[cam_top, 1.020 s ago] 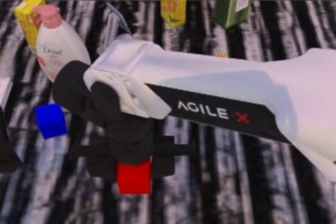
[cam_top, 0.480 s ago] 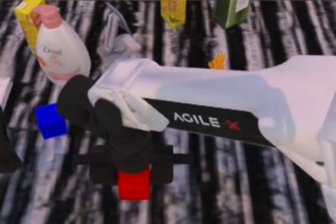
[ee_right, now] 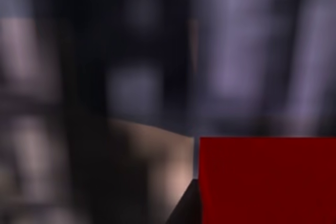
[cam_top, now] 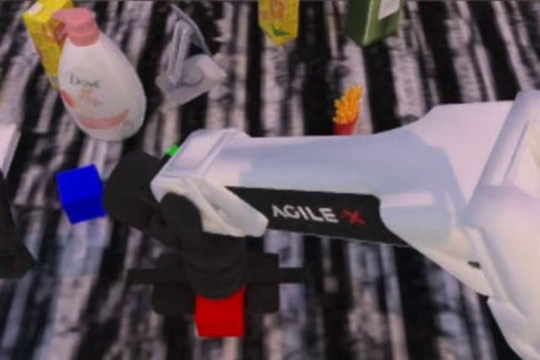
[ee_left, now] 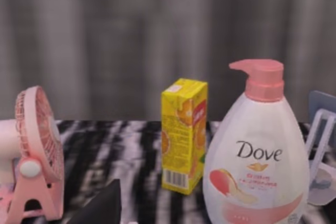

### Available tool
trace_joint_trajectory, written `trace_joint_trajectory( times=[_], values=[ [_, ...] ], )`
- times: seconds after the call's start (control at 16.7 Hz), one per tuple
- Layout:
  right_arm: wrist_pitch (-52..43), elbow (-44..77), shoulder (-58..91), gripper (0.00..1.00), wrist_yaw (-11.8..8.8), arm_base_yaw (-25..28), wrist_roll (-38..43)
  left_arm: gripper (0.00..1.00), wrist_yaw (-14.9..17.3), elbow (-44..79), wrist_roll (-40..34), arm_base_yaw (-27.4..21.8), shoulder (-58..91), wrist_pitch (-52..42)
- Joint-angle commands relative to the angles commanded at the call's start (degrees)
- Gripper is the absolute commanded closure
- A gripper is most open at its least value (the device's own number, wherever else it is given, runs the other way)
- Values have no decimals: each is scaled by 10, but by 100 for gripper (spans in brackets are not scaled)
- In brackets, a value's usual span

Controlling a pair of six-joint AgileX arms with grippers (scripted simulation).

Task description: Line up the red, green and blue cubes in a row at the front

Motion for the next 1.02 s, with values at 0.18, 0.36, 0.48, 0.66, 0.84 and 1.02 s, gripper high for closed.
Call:
trace_joint_trajectory(
  times=[0.18,0.36,0.48,0.66,0.84,1.02],
  values=[
    [0,0,0,77,0,0,0,0,0,0,0,0,0,0],
    [0,0,0,55,0,0,0,0,0,0,0,0,0,0],
    [0,0,0,40,0,0,0,0,0,0,0,0,0,0],
    [0,0,0,17,0,0,0,0,0,0,0,0,0,0],
    [0,0,0,0,0,0,0,0,0,0,0,0,0,0],
    [0,0,0,0,0,0,0,0,0,0,0,0,0,0]
  ],
)
